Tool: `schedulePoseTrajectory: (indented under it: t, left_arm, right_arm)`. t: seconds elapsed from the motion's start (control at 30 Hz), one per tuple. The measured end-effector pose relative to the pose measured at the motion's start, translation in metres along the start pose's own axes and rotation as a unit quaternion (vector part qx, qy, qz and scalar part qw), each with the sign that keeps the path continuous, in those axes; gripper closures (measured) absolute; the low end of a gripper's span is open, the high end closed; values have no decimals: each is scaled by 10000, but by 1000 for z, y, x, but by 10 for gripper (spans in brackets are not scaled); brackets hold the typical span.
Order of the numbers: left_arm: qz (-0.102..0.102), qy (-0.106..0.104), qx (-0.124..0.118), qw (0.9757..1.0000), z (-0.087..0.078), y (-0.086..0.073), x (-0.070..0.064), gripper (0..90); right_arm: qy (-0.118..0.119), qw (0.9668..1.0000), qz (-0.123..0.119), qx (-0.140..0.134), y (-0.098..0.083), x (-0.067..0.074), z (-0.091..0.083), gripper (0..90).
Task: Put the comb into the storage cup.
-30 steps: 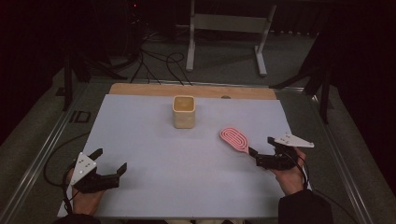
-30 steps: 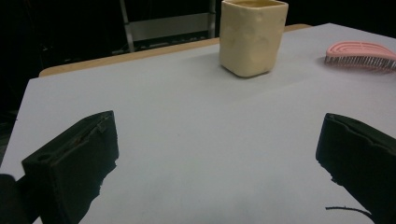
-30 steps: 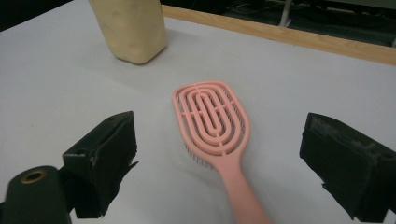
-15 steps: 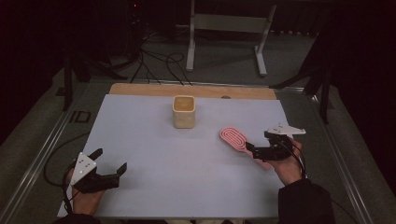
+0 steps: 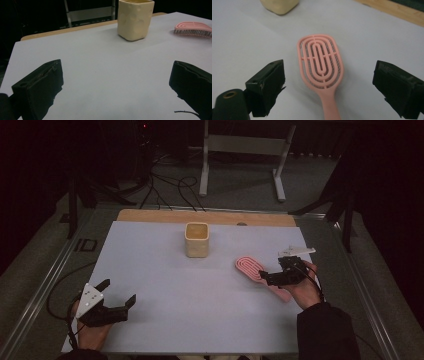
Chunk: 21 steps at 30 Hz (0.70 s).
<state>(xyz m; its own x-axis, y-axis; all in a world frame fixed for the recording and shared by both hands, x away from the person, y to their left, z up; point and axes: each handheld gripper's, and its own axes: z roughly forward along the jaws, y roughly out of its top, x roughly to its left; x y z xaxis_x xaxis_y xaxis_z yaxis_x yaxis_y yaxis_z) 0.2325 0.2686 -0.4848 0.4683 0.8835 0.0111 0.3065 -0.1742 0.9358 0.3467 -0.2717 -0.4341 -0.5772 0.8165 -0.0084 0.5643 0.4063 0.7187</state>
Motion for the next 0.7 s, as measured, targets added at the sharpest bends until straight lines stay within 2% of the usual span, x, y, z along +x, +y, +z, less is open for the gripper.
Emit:
schedulePoseTrajectory:
  t: [0.3,0.47,0.7]
  left_arm:
    - [-7,-4,8,10000,0,0,0,0]
    - [-5,-4,10,10000,0,0,0,0]
    - [-4,-1,11,10000,0,0,0,0]
  right_arm:
    - [98,9990,-58,441,-2,-8,19,105]
    - [60,9970,-223,733,-5,-10,27,109]
    - [136,9940,-284,1050,-9,-16,39,131]
